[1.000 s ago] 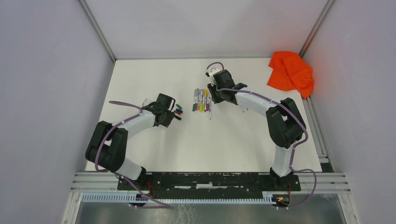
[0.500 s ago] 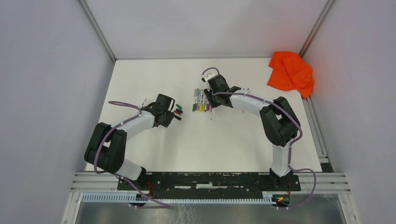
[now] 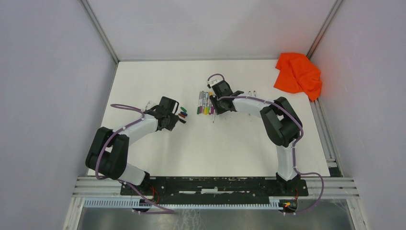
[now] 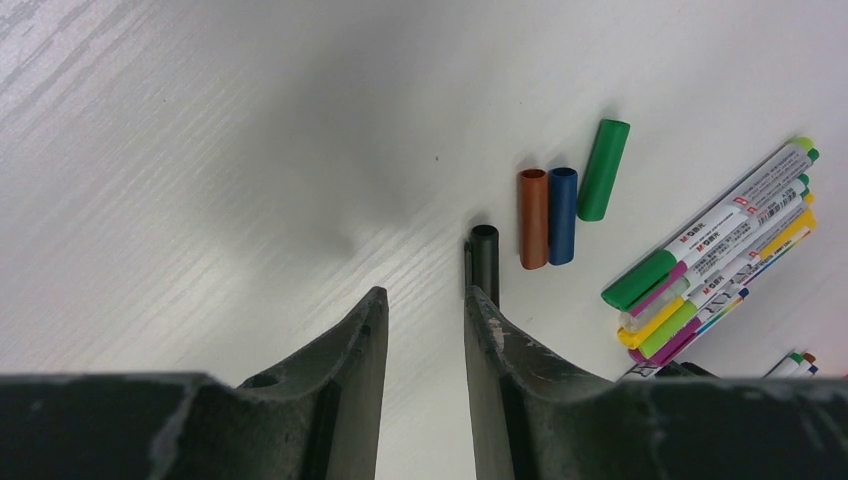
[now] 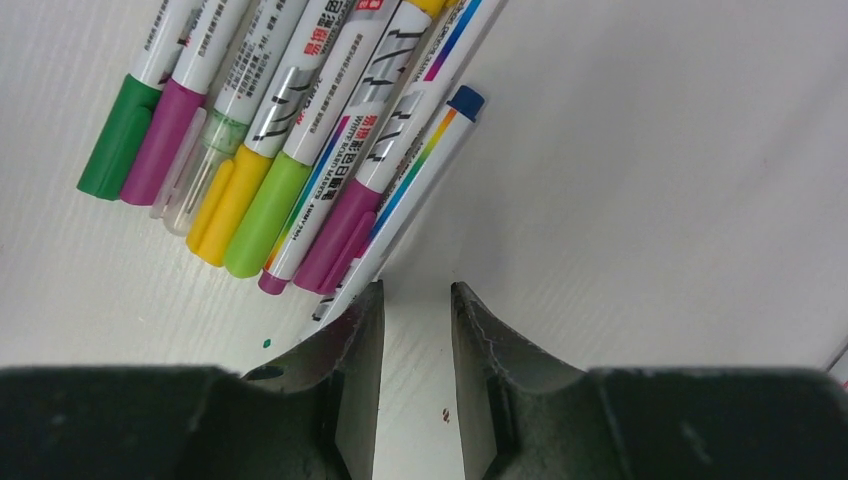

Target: Open the pen caps

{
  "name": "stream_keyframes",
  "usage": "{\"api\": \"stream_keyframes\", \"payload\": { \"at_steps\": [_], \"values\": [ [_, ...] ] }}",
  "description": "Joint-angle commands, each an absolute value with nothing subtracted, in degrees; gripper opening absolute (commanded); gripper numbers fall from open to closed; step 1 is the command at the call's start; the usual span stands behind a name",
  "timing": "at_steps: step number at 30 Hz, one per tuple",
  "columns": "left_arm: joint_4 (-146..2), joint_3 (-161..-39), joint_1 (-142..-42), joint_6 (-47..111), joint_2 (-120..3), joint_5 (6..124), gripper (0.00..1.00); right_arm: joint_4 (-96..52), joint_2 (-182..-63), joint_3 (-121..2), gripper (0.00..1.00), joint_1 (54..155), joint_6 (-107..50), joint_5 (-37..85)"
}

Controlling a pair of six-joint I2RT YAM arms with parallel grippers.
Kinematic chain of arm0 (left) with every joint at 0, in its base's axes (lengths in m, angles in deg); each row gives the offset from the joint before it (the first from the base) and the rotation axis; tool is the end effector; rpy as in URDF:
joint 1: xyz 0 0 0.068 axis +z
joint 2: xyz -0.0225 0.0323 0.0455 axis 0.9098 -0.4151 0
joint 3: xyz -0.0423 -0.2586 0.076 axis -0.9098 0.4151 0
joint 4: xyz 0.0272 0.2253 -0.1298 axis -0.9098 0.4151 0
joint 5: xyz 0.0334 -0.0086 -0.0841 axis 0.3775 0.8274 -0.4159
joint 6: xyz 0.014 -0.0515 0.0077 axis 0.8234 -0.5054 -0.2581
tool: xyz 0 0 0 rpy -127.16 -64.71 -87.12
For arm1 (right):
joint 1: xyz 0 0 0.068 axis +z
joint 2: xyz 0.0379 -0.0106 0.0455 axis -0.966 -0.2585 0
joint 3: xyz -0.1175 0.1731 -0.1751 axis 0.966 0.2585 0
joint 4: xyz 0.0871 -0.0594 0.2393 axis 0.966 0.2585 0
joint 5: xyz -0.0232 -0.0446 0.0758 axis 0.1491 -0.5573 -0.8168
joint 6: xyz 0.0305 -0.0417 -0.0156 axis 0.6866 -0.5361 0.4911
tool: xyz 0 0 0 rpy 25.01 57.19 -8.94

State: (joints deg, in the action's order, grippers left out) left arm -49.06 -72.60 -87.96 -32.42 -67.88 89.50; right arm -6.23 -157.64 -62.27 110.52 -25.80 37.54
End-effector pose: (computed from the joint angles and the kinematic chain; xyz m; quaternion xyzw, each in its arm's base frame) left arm 0.2570 -0.0960 0.1703 -0.4649 0.8387 -0.1019 0.2646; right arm 0.3534 0.2475 0.1602 -0.1958 0.9293 0.0740 0.3043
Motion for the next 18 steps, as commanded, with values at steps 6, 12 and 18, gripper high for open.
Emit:
{"api": "stream_keyframes", "payload": {
  "at_steps": [6, 12, 18],
  "values": [
    [-50.67, -72.21, -87.95, -30.39, -66.32, 89.34, 0.40, -7.17, -157.45, -63.14, 0.35, 110.62, -24.27, 39.02],
    [-50.84, -72.26, -87.95, -30.16, -66.62, 89.25, 0.40, -7.23, -155.74, -62.70, 0.35, 110.62, -23.72, 39.66],
    [-51.03, -72.12, -87.91, -30.14, -66.89, 89.16, 0.40, -7.42, -154.37, -62.04, 0.35, 110.71, -23.09, 40.05]
  ]
}}
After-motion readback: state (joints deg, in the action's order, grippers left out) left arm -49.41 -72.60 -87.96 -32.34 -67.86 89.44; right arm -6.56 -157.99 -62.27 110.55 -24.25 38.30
